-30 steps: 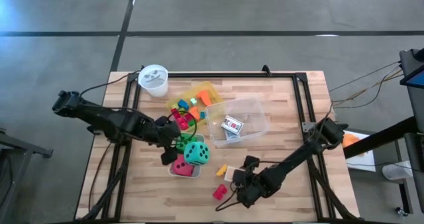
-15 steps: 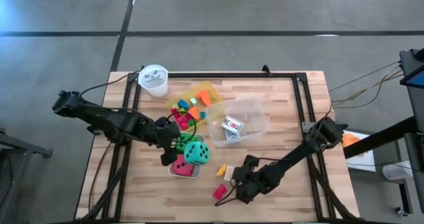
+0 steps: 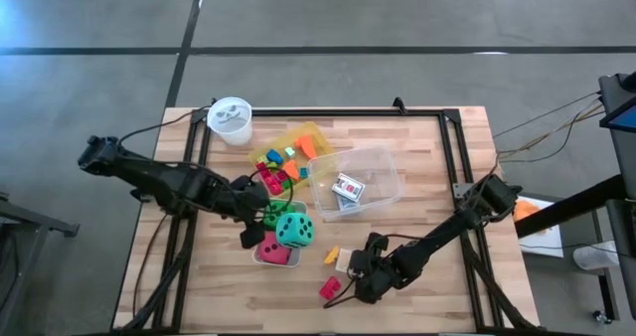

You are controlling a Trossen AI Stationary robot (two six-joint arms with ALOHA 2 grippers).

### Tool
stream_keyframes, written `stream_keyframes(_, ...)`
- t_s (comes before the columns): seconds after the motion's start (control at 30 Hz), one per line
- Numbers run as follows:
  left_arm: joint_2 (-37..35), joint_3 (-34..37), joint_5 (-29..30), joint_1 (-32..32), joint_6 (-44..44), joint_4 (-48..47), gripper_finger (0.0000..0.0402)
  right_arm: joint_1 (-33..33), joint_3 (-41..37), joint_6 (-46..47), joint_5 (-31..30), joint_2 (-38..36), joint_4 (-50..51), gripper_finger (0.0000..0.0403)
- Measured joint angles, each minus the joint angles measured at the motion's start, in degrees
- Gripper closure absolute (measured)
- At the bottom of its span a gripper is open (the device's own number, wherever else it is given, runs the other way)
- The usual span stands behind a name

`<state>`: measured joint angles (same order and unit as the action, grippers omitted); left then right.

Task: Pick & Place Toys
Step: Put the yellow game card pack into the transparent bin

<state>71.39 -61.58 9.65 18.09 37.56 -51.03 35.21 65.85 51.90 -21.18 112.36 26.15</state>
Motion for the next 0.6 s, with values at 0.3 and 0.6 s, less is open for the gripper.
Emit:
stream_keyframes(0.3, -3.84, 0.0, -0.19, 1.97, 0.43, 0.01, 0.0087, 0.45, 1.63, 0.68, 0.55, -0.64, 1.91, 0.0105)
stream_keyframes(0.6, -8.12, 0.0, -0.19, 6.22, 1.29, 0.14, 0.0087, 3.72, 4.9, 1.96, -0.89, -9.41, 8.99, 0.0105)
